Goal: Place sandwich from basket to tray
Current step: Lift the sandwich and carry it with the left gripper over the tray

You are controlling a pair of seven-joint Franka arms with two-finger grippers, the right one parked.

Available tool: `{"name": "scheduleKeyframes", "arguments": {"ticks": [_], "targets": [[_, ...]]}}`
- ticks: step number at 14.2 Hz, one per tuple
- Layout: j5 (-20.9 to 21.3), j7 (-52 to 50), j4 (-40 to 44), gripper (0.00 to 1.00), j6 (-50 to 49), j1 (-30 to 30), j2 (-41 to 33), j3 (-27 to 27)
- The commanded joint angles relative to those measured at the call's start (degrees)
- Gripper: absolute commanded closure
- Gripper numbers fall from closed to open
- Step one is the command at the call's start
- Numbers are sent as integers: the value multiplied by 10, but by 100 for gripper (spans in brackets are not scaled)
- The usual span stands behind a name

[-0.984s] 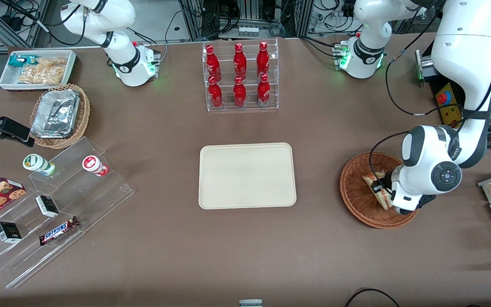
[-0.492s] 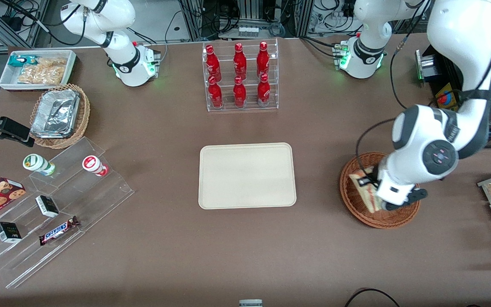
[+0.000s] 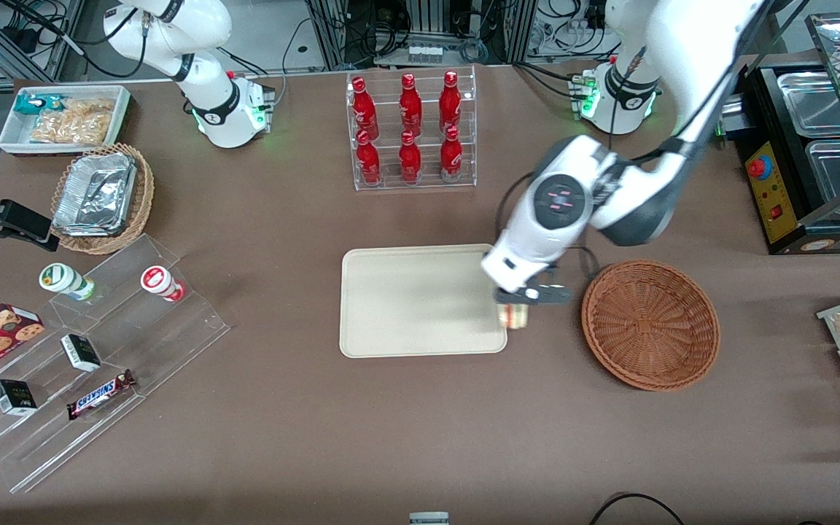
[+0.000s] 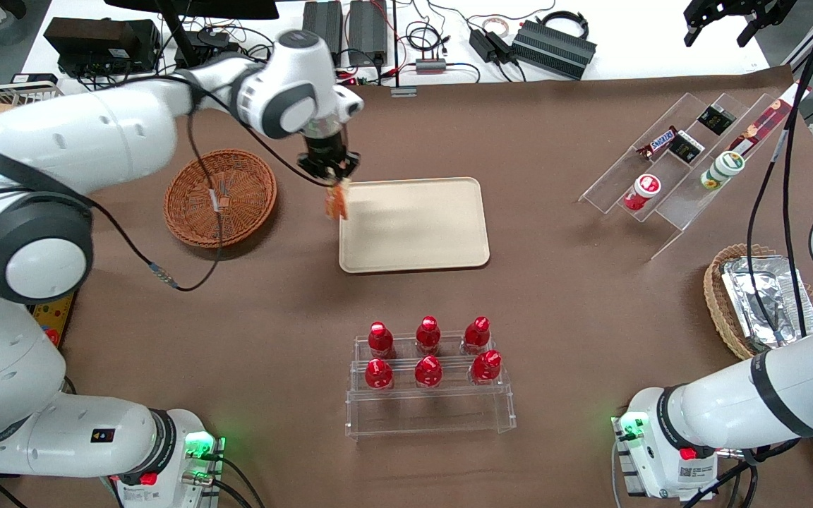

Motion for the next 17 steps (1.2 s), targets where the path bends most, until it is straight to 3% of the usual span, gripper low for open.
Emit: {"name": "scheduleKeyframes", "arguments": {"ticks": [1,9,12,14,16,17], "targets": [[21,-41,78,84,-6,-41,75,4],[20,-97,182,80,-4,-157,177,64],[19,-119,194,74,14,-190,191,94],[19,-126,194,47,17,-190,191,97],[19,-127,194,6,17,-190,188,105],[19,-128,194,0,16,-190,185,108]]}}
